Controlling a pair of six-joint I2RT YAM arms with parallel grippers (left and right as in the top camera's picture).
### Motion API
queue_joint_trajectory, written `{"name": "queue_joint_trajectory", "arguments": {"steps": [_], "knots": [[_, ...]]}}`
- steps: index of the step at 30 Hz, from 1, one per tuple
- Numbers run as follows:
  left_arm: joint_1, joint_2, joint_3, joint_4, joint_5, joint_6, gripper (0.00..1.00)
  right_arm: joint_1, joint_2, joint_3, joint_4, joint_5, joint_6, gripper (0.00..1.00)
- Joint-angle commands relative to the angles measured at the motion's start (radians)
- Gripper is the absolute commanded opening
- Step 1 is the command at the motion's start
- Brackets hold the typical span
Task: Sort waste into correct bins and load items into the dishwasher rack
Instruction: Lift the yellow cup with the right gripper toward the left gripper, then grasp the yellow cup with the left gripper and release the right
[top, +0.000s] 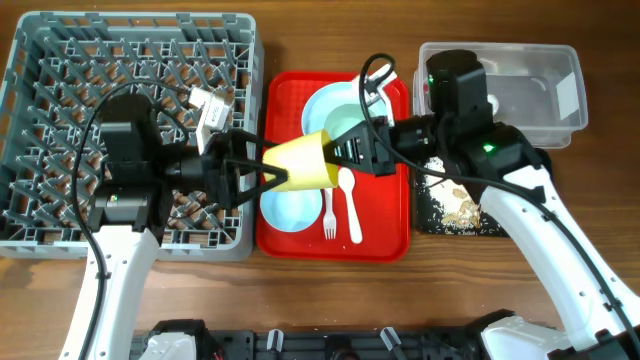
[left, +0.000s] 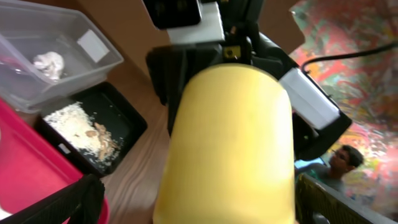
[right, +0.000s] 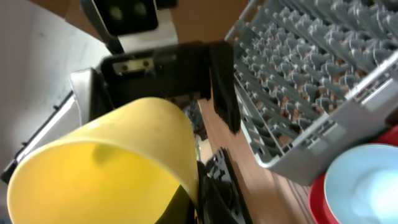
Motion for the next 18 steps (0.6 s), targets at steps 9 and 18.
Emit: {"name": "queue_joint_trajectory", "arguments": {"steps": [9, 18], "knots": [[-0.005, 0.009, 0.010, 0.013, 0.058, -0.003, 0.94, 0.000, 0.024, 0.011, 0.060, 0.001, 0.108, 0.04], [-0.005, 0.009, 0.010, 0.146, 0.056, -0.159, 0.91, 0.000, 0.051, 0.010, 0.053, 0.000, 0.112, 0.04]]}}
